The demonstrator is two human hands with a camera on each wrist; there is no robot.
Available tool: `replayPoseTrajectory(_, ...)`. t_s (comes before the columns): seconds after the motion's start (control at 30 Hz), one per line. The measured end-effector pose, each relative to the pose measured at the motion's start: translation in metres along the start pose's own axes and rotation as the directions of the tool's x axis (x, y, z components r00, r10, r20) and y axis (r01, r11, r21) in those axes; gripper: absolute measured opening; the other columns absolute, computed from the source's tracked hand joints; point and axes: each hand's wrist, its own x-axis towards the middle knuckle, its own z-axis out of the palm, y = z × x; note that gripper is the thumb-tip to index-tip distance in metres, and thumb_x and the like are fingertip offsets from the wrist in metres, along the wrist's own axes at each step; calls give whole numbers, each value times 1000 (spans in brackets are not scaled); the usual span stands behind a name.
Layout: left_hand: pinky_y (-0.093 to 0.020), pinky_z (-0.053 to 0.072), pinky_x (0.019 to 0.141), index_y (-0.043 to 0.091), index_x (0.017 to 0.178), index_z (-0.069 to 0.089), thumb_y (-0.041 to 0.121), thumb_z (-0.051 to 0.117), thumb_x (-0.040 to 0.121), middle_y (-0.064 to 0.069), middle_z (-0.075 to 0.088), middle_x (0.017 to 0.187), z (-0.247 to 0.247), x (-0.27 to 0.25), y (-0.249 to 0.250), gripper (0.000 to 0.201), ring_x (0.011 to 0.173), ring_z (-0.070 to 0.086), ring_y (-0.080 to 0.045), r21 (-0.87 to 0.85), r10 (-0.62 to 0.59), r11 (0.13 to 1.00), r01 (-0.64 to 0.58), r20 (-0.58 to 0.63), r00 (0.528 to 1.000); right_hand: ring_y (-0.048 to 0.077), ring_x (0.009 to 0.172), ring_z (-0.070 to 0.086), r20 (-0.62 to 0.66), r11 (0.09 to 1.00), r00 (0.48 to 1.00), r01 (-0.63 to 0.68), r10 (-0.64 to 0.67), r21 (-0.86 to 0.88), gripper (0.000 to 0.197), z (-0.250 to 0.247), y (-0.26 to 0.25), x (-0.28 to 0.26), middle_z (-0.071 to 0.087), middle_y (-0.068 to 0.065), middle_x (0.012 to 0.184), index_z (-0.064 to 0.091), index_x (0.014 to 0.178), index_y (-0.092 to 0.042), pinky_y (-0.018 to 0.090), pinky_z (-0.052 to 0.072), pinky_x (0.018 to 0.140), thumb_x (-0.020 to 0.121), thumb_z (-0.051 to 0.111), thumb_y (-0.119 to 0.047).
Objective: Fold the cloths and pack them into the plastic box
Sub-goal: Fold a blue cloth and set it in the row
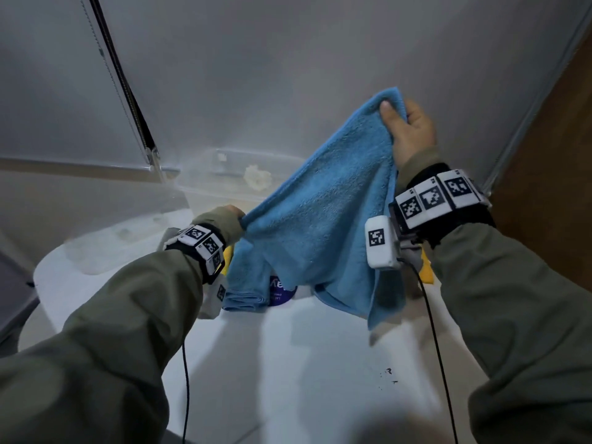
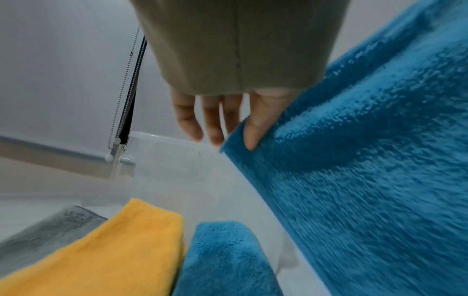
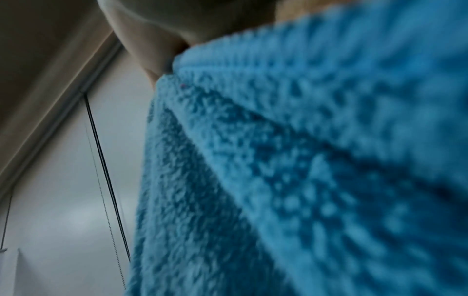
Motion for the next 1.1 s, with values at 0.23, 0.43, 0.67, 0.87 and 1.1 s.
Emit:
replayPoseTrajectory(0.23, -29, 49, 81, 13, 100, 66, -12, 33, 84, -18, 63, 107, -6, 13, 13, 44, 98, 60, -31, -825, -83, 527, -203, -288, 954, 5, 58, 66, 417, 980, 901, -175, 120, 98, 26, 13, -1, -10, 69, -7, 61, 72, 66, -16, 18, 53, 58, 80, 57, 0)
replayPoseTrajectory(0.43, -24, 54, 71, 8, 86, 65, -13, 47, 85, 8, 71, 73, -29, -10, 56, 28, 69, 65, -8, -910, 141, 165, -380, -359, 922, -5, 59, 62, 516, 972, 825, -174, 231, -156, 20, 26, 16, -11, 67, -17, 62, 66, 76, -20, 12, 50, 54, 83, 59, -3)
replayPoseTrajectory(0.67, -20, 52, 49, 20, 102, 48, -5, 56, 73, 2, 71, 65, -38, -26, 75, 39, 51, 63, -10, -928, 232, -161, -336, -367, 901, 10, 73, 62, 362, 972, 910, -142, 203, -187, 26, 38, 36, -18, 64, -9, 76, 61, 77, -26, 28, 53, 72, 82, 63, -1)
replayPoseTrajectory(0.87, -22, 56, 61, 16, 112, 41, 5, 52, 89, -3, 65, 82, -43, -26, 79, 27, 64, 67, -6, -925, 221, -157, -345, -373, 901, 14, 77, 55, 304, 953, 929, -124, 209, -275, 28, 41, 41, -24, 55, -4, 80, 56, 75, -25, 31, 51, 76, 81, 65, 1)
replayPoseTrajectory(1.1, -29, 57, 75, 22, 110, 45, 3, 63, 71, 0, 69, 87, -36, -23, 72, 47, 76, 67, -9, -890, 230, -65, -452, -454, 861, 14, 73, 56, 314, 967, 929, -127, 195, -223, 29, 41, 43, -24, 60, -2, 75, 63, 69, -22, 33, 51, 79, 82, 61, 4)
